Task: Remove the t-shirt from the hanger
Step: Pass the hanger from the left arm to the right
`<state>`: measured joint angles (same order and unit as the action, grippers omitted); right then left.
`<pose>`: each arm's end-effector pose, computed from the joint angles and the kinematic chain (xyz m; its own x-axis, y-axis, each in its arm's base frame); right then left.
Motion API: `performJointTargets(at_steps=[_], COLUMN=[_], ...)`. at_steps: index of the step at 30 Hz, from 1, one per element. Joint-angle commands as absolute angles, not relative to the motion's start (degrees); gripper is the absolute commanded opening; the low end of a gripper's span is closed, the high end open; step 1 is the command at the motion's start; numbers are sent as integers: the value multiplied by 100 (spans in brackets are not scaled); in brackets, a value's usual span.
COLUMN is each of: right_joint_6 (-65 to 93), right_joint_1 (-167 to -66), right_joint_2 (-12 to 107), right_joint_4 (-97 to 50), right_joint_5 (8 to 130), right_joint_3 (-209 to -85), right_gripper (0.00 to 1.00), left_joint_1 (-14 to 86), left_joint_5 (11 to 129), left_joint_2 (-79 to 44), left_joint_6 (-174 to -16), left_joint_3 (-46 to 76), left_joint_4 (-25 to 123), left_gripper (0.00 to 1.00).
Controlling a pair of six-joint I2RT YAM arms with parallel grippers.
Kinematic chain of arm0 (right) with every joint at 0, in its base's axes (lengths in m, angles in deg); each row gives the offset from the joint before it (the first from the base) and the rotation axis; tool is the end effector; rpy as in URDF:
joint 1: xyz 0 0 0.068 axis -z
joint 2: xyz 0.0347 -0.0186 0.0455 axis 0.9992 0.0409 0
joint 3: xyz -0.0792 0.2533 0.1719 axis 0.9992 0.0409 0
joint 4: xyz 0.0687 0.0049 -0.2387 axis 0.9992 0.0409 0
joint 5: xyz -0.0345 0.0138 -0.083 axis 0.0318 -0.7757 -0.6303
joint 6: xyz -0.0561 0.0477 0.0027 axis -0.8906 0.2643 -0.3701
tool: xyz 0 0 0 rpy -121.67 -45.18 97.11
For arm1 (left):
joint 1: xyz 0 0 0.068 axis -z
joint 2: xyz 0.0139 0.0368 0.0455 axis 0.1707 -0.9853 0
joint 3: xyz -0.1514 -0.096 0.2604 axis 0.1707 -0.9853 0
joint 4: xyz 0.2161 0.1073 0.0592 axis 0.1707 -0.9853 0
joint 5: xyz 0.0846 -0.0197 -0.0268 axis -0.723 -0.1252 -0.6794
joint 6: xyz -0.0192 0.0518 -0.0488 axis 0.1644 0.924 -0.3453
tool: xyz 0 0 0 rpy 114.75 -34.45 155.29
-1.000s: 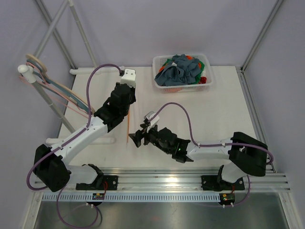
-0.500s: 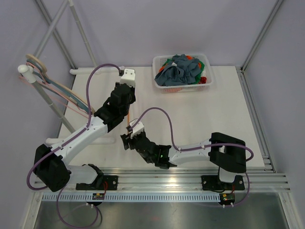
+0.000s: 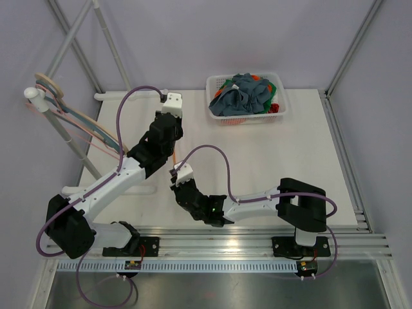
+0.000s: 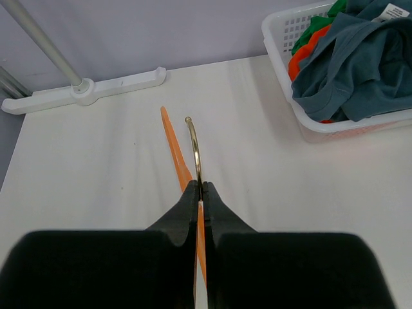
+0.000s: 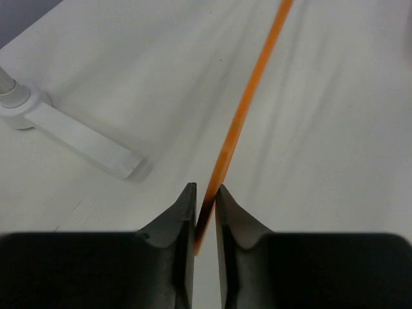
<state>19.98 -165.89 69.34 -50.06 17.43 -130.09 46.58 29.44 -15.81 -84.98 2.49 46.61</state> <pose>0.1254 0.3926 0.2585 -0.1894 -0.1215 -0.9744 -0.5395 0.8420 -0.0001 0.2542 -0.1484 0.3832 -0.1949 0.1174 -0.9738 0.0817 0.9913 0.1032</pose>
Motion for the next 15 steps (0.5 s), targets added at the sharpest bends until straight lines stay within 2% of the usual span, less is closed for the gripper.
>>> performJointTargets(at_steps=[1,2,3,4,9,12,15], right_joint_6=[2208,2182,2182,2156,1734,1383,1356], right_joint_1=[-16588,-16588,-16588,-16579,-16544,-16483,-16202], right_joint_2=[6873,6856,6847,6821,6505,6302,6039], right_joint_4=[-4951,-4951,-4942,-4951,-5512,-5654,-5513], right_joint_5=[1389,1354,1328,1310,1363,1363,1766], right_joint_3=[-13116,-13090,-13072,-13028,-12624,-12448,-12325], right_gripper=[16,6,6,0,0,0,0], left_joint_1=[4665,4665,4665,4665,4665,4665,4665], left_joint_5=[2739,2765,2774,2791,3168,3301,3406], left_joint_2=[-1504,-1487,-1478,-1469,-1320,-1189,-1048], left_joint_6=[-8564,-8581,-8590,-8599,-8555,-8520,-8468], left_joint_3=[390,390,390,390,381,319,284], left_joint_4=[5018,5009,4991,4974,4851,4868,4842], left_gripper=[0,0,0,0,0,11,33])
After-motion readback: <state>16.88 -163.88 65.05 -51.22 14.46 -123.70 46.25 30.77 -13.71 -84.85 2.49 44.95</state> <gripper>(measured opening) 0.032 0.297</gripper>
